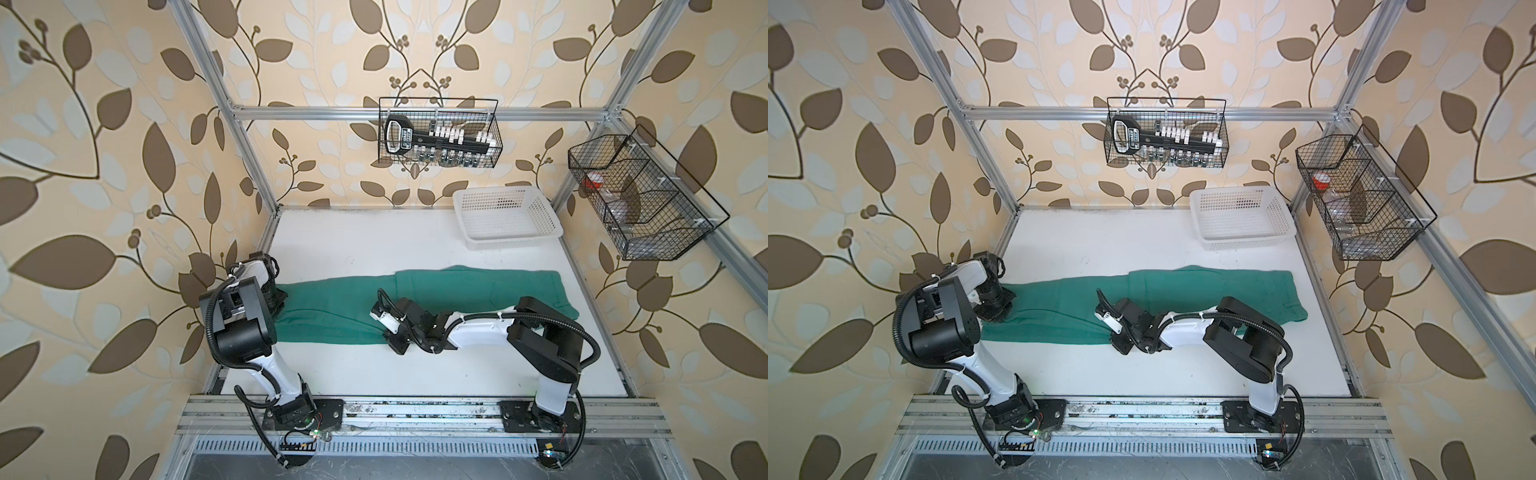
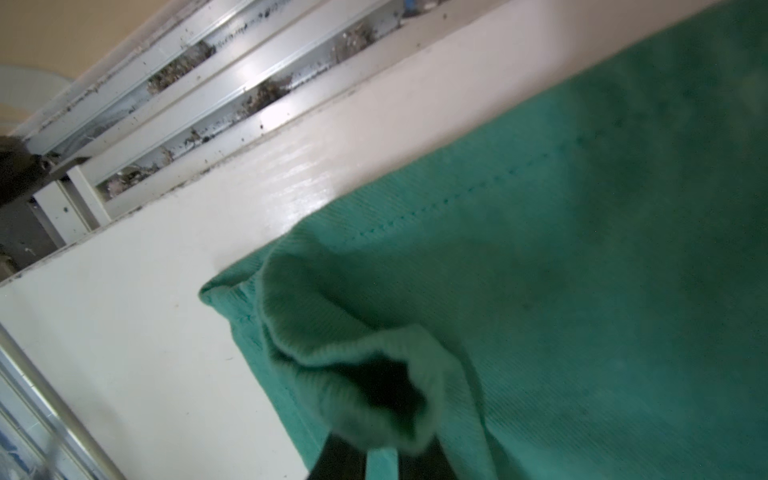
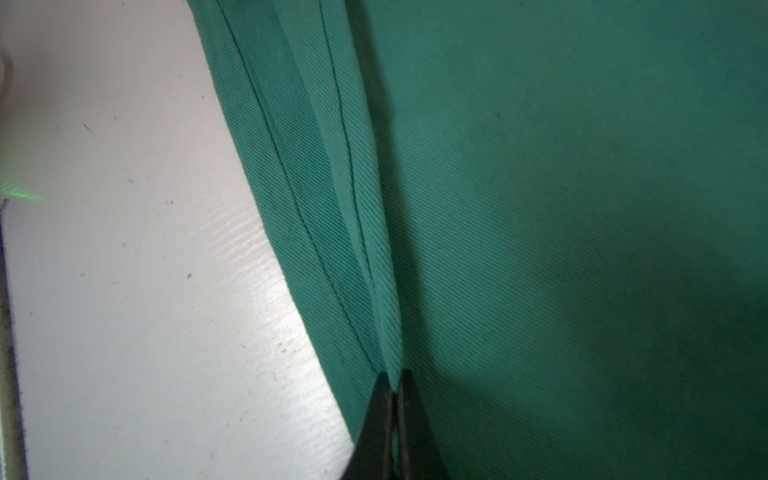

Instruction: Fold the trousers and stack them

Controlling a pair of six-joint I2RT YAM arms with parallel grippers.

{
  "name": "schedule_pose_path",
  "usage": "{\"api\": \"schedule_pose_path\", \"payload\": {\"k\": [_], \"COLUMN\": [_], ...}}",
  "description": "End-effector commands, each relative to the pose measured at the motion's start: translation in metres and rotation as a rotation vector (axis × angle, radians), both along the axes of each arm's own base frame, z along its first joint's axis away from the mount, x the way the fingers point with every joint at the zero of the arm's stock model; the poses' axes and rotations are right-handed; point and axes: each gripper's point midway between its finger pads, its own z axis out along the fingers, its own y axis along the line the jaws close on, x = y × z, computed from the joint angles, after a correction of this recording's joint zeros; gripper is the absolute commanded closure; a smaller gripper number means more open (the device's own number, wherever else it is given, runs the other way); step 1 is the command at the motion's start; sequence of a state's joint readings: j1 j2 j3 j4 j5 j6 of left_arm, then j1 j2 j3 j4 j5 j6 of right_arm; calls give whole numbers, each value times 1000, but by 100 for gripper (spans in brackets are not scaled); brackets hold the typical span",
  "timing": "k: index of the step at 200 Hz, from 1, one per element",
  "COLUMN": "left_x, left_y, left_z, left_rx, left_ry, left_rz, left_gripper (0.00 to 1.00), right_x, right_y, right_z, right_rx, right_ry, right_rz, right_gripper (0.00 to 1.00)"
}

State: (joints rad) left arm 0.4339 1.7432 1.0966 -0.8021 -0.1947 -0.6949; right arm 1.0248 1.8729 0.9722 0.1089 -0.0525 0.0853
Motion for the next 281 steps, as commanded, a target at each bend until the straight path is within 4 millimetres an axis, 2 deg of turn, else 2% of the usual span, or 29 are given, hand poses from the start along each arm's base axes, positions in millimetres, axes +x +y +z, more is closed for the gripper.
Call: {"api": "schedule_pose_path", "payload": {"k": [1, 10, 45, 72, 98, 131, 173, 207, 231, 263, 281], "left_x": [3, 4, 2, -12, -34, -58, -70, -79, -94, -110, -113], "left_y": [14, 14, 18, 16, 15, 15, 12, 12, 12, 11, 14], "left_z": [11, 13, 28, 45, 55, 51, 33, 20, 16, 14, 13], "left_rx": [50, 51, 83, 114, 165, 174, 149, 133, 133, 138, 135], "left_ry": [11, 11, 1, 0, 11, 23, 51, 84, 119, 133, 139], "left_rz": [-9, -14, -15, -8, 6, 51, 71, 88, 139, 207, 223], "left_gripper": [94, 100, 100, 100, 100, 100, 100, 100, 100, 100, 100], "right_x": [-9, -9, -8, -9, -13, -18, -24, -36, -41, -41, -35], "right_y": [1, 1, 1, 1, 3, 2, 1, 0, 0, 1, -3], "right_z": [6, 6, 7, 8, 12, 12, 7, -7, -10, 7, 31], "right_rx": [17, 16, 18, 19, 36, 46, 36, 11, 4, 47, 109], "right_ry": [0, -1, -5, -4, 1, 9, 19, 42, 50, 59, 70], "right_rz": [35, 36, 34, 37, 50, 61, 73, 89, 97, 98, 78], "right_gripper": [94, 94, 94, 93, 92, 91, 90, 87, 86, 83, 78]}}
